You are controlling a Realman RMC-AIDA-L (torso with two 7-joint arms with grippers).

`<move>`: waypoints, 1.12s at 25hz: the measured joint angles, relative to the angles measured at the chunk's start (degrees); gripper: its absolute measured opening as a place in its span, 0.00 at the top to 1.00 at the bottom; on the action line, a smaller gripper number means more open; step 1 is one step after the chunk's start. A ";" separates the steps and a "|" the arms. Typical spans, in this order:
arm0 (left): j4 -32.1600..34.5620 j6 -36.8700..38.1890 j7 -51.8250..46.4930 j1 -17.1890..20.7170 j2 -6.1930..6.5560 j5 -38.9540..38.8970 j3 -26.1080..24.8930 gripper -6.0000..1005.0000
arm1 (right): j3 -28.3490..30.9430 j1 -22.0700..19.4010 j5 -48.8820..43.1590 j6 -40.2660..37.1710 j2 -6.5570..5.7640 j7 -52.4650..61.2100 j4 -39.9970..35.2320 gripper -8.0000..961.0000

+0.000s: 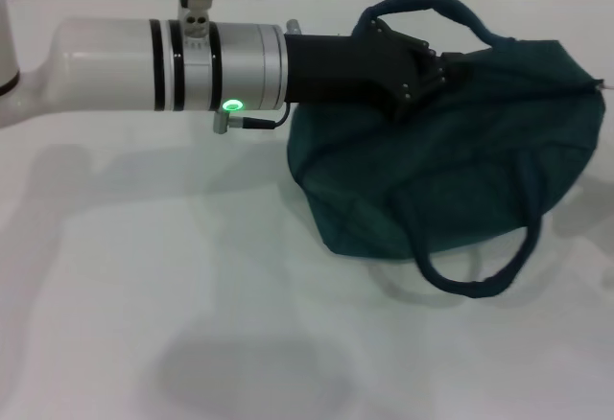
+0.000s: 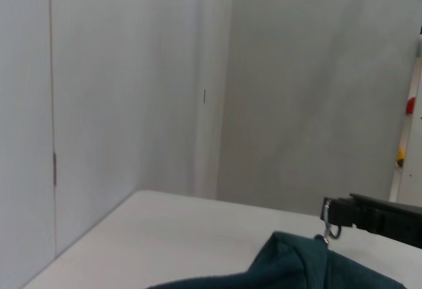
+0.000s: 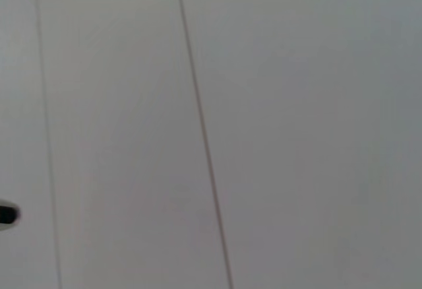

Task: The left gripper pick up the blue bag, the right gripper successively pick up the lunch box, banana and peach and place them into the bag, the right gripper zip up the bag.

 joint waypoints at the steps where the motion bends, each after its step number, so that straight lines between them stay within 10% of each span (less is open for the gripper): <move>1: 0.00 0.00 0.00 0.00 0.00 0.00 0.00 0.95 | 0.00 0.00 0.00 0.00 0.00 0.00 0.00 0.97; 21: 0.25 2.32 -12.82 -3.99 0.13 4.66 -0.08 0.96 | -1.98 1.36 -0.56 3.16 -0.16 2.22 -0.75 0.97; 28: 0.08 -2.00 -16.08 -5.22 -0.01 7.59 -0.19 0.74 | -1.94 3.73 -0.53 2.42 -0.03 3.96 -0.79 0.98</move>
